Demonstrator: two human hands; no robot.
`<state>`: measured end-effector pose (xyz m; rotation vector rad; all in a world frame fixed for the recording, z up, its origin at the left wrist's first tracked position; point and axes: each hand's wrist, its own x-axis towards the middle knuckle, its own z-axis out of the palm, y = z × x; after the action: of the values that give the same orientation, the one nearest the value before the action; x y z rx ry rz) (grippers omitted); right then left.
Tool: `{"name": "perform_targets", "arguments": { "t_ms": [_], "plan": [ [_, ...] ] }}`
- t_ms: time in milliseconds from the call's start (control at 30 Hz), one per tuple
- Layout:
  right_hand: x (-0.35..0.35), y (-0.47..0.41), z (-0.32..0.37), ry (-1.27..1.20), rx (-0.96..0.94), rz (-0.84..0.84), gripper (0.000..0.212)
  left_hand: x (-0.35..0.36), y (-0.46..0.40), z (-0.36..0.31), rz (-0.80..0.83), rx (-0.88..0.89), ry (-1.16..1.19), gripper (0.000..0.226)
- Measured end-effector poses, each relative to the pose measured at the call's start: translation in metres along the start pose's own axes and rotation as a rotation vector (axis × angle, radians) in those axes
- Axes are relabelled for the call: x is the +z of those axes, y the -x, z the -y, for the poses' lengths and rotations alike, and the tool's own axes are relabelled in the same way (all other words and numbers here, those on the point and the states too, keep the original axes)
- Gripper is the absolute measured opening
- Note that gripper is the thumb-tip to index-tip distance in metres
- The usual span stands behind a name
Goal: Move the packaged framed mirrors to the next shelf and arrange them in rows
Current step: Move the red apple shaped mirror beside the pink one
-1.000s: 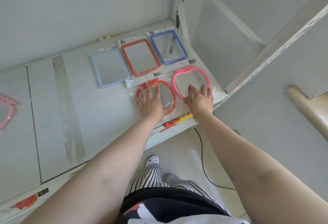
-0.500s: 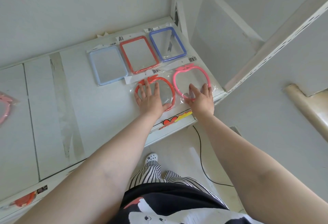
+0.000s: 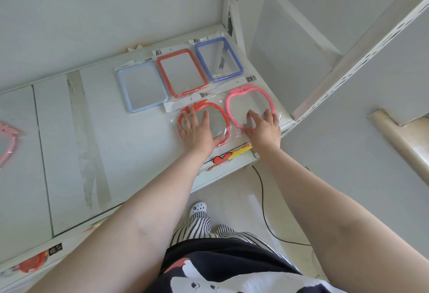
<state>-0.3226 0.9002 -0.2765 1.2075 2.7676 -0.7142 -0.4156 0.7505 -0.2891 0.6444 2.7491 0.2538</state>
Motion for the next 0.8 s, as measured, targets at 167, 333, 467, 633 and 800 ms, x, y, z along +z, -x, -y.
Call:
{"name": "perform_targets", "arguments": {
  "t_ms": [167, 333, 467, 633, 800],
  "plan": [
    [-0.007, 0.007, 0.007, -0.004, -0.02, -0.053, 0.046, -0.008, 0.005, 0.001, -0.185, 0.047, 0.052, 0.066],
    [-0.016, 0.02, 0.023, -0.066, -0.128, 0.0, 0.031, -0.03, 0.022, 0.006, -0.163, -0.006, 0.365, 0.038],
    [-0.013, 0.041, 0.047, -0.075, -0.267, 0.076, 0.027, -0.042, 0.054, 0.027, -0.16, -0.103, 0.458, 0.029],
    [0.003, 0.073, 0.083, -0.052, -0.387, 0.173, 0.031, -0.049, 0.095, 0.072, -0.175, -0.226, 0.493, 0.027],
    [0.027, 0.115, 0.114, -0.033, -0.514, 0.237, 0.031, -0.046, 0.135, 0.12, -0.19, -0.348, 0.536, 0.027]
  ]
}}
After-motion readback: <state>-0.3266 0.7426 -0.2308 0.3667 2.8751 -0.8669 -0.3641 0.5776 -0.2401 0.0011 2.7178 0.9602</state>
